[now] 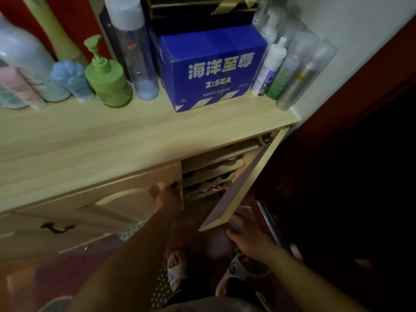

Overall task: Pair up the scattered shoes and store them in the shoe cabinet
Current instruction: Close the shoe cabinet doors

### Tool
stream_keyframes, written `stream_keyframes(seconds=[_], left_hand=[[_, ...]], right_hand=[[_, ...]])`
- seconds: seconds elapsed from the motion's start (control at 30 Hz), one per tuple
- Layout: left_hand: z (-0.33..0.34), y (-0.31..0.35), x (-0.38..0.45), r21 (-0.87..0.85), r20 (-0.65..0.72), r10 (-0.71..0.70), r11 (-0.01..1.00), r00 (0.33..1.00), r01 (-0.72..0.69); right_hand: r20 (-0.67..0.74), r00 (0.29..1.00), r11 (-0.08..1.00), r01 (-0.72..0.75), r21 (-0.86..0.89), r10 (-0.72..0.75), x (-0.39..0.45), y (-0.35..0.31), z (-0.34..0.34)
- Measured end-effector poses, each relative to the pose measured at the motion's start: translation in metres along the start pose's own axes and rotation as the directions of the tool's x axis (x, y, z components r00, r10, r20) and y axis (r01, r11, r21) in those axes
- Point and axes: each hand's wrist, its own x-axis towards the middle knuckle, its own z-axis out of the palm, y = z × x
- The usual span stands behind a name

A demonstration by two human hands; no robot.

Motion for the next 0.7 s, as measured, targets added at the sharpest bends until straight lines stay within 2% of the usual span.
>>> stream_keyframes(seconds=[0.1, 0.2, 0.27, 0.37, 0.43, 0.53, 0.63, 0.7], left_hand=[[-0.003, -0.013, -0.018, 0.023, 0.089, 0.092, 0.995, 0.992, -0.095], [0.0, -0.036, -0.055, 0.107, 0.148, 0.153, 0.98, 0.977, -0.169], [0.003, -0.055, -0.086, 0.16, 0.174, 0.155, 0.97, 0.973, -0.183], [-0.005, -0.087, -0.131, 0.137, 0.206, 0.105, 0.981, 0.973, -0.135], [-0.01, -0.103, -0.147, 0.139, 0.192, 0.131, 0.977, 0.973, -0.159], [-0.012, -0.105, -0.15, 0.095, 0.164, 0.135, 0.984, 0.977, -0.152], [-0.003, -0.093, -0.132, 0.149, 0.24, 0.141, 0.972, 0.961, -0.18], [-0.002, -0.075, -0.115, 0.178, 0.18, 0.132, 0.97, 0.975, -0.164]], right_hand=[[0.067, 0.997, 0.998, -0.04, -0.057, 0.043, 0.007, 0.002, 0.004], [0.094, 0.992, 0.996, -0.086, 0.022, 0.084, 0.011, -0.001, 0.007], [0.105, 0.991, 0.995, -0.09, 0.029, 0.087, 0.013, -0.002, 0.008], [0.155, 0.982, 0.994, -0.112, 0.016, 0.108, 0.013, -0.009, 0.012], [0.126, 0.986, 0.994, -0.11, 0.017, 0.107, 0.013, -0.012, 0.014], [0.165, 0.978, 0.991, -0.134, 0.019, 0.129, 0.012, -0.015, 0.013], [0.198, 0.973, 0.992, -0.122, -0.012, 0.122, 0.013, -0.018, 0.008], [0.232, 0.965, 0.993, -0.112, -0.038, 0.118, 0.014, -0.02, 0.004]])
